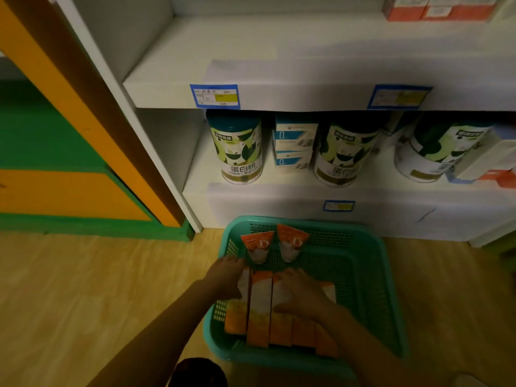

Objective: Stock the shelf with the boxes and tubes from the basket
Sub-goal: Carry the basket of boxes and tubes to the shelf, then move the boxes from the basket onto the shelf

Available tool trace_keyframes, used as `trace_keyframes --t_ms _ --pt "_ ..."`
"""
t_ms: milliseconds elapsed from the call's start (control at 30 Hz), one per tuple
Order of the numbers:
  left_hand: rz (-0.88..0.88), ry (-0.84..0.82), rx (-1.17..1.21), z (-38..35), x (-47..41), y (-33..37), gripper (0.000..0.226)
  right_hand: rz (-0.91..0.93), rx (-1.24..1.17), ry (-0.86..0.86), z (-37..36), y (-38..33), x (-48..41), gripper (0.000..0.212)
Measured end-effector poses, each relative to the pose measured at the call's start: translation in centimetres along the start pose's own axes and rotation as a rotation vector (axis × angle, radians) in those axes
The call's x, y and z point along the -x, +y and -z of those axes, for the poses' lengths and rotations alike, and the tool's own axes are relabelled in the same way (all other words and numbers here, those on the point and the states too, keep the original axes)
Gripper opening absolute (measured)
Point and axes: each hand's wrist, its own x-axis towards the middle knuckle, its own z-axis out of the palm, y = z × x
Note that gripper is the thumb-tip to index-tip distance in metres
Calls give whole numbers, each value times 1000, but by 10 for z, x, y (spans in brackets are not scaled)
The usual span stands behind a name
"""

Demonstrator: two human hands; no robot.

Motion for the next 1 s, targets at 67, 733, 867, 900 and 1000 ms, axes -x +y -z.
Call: trace_keyframes --t_ms 67,733,867,900,1000 --pt "-30 -34 -100 -1 -12 -1 79 42 37 6 -9 -8 -18 90" --pt "-179 -62 -61 -4 -15 -17 70 28 240 68 -11 -24 -33 80" --pt "-228 -76 257 10 3 -29 41 5 -63 85 2 -23 -18 51" --pt "-246 -71 291 14 7 -31 38 15 -153 66 5 -22 -14 45" --pt "-246 17 341 27 24 -36 34 66 -254 69 16 -25 3 39"
